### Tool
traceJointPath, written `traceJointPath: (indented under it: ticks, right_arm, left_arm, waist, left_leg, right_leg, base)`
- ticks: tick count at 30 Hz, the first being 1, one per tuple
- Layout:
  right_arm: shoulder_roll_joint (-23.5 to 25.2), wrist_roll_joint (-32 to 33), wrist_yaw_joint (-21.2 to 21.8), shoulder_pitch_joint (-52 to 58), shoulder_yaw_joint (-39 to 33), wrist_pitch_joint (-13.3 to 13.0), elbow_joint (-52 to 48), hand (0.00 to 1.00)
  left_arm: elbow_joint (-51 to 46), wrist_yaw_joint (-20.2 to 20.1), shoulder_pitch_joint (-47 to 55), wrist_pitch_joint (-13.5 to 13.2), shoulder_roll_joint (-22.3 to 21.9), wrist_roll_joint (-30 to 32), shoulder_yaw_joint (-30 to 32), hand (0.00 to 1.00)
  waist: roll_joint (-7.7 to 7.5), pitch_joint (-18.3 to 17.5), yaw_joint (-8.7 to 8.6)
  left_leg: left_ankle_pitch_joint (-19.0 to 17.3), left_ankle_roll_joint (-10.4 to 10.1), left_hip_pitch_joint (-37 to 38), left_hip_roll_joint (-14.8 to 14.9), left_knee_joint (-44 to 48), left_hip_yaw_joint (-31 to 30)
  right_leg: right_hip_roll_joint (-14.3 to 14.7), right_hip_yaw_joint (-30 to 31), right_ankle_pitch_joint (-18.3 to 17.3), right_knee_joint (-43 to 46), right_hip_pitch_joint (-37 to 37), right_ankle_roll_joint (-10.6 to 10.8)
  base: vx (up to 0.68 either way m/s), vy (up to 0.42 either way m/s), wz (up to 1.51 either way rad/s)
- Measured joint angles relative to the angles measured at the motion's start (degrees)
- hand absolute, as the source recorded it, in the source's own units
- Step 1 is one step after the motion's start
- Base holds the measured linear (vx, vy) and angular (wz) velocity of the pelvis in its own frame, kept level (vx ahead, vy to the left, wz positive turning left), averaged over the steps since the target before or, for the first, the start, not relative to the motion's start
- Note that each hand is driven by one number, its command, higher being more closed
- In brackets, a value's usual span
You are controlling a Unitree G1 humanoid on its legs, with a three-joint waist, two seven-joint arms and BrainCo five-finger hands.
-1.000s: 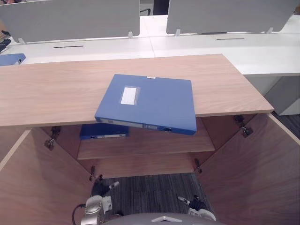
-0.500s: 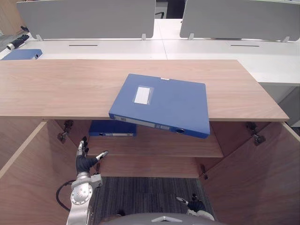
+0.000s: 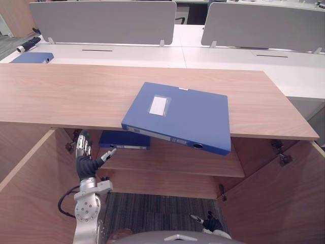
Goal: Walk over to the cabinet, pick up the folder, carry it to the office cabinet, place the folder inside the office cabinet, then close the office cabinet door
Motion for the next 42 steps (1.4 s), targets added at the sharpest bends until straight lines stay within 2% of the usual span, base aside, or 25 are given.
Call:
traceJointPath:
  ticks: [6, 8, 12, 21, 26, 32, 42]
  right_arm:
    - [-0.2, -0.5, -0.1, 0.0, 1.3, -0.1, 0.6, 0.00]
    - [-0.6, -0.5, -0.1, -0.3, 1.3, -0.8, 2.7, 0.00]
    - [-1.1, -0.5, -0.2, -1.3, 1.3, -1.1, 4.8, 0.00]
    - [-2.6, -0.5, -0.3, -2.6, 1.6, -1.1, 7.1, 0.00]
    - [-4.0, -0.5, -0.3, -2.6, 1.6, -1.1, 7.1, 0.00]
    - [-4.4, -0.5, -0.3, -2.7, 1.6, -1.0, 7.2, 0.00]
    - [-5.4, -0.5, -0.3, -2.7, 1.7, -1.0, 8.2, 0.00]
  left_arm:
    - [-3.8, 2.7, -0.7, -0.8, 4.8, 6.9, -1.7, 0.00]
    - [-4.1, 4.0, -1.5, -0.9, 6.0, 11.0, -1.8, 0.00]
    - [-4.1, 4.6, -1.9, -0.9, 7.5, 15.4, -3.0, 0.00]
    - [-4.1, 4.4, -5.7, -0.9, 13.6, 23.8, -8.5, 0.00]
    - [-3.4, 3.6, -8.6, -0.9, 18.7, 28.4, -9.7, 0.00]
    - [1.1, 3.6, -12.1, -0.7, 22.6, 33.7, -12.0, 0.00]
    - [5.3, 3.6, -16.1, 0.1, 24.5, 38.4, -15.9, 0.00]
  waist:
    - [-0.51, -1.2, -0.25]
    - [-0.40, -1.5, -0.71]
    - [-0.03, -2.0, -1.28]
    - [0.87, -2.8, -2.89]
    - [1.26, -3.0, -3.53]
    - [1.33, -2.6, -4.52]
    - [1.42, -2.2, -5.90]
  left_leg:
    - [-0.1, -0.1, 0.1, 0.0, -0.1, 0.3]
    - [-0.1, -0.1, 0.3, -0.1, -0.1, 0.4]
    - [-0.1, -0.1, 1.1, -0.1, -0.4, 1.4]
    - [0.3, 0.1, 2.2, -0.4, -1.6, 2.0]
    - [4.0, 0.4, 6.2, -1.4, -8.9, 1.9]
    - [5.0, 0.5, 8.3, -2.0, -11.6, 2.0]
    - [5.0, 0.4, 8.3, -2.1, -11.8, 2.0]
  right_leg:
    - [0.4, 1.0, 0.0, -0.2, -0.1, 0.0]
    - [0.5, 1.8, 0.0, -0.3, -0.1, -0.1]
    - [0.7, 3.4, 0.0, -0.3, -0.1, -0.2]
    - [0.8, 4.7, 0.1, -0.5, -0.4, -0.4]
    - [0.9, 4.6, 0.6, -2.1, 0.4, -2.1]
    - [0.6, 4.6, 0.8, -3.6, 1.9, -2.1]
    - [0.6, 4.7, 1.6, -4.9, 2.4, -1.8]
  base:
    - [0.00, -0.009, -0.03]
    - [-0.02, -0.005, -0.04]
    - [-0.02, 0.001, -0.13]
    - [-0.02, -0.001, -0.06]
    - [0.02, -0.004, -0.01]
    - [0.00, 0.000, 0.00]
    - [-0.01, -0.012, 0.00]
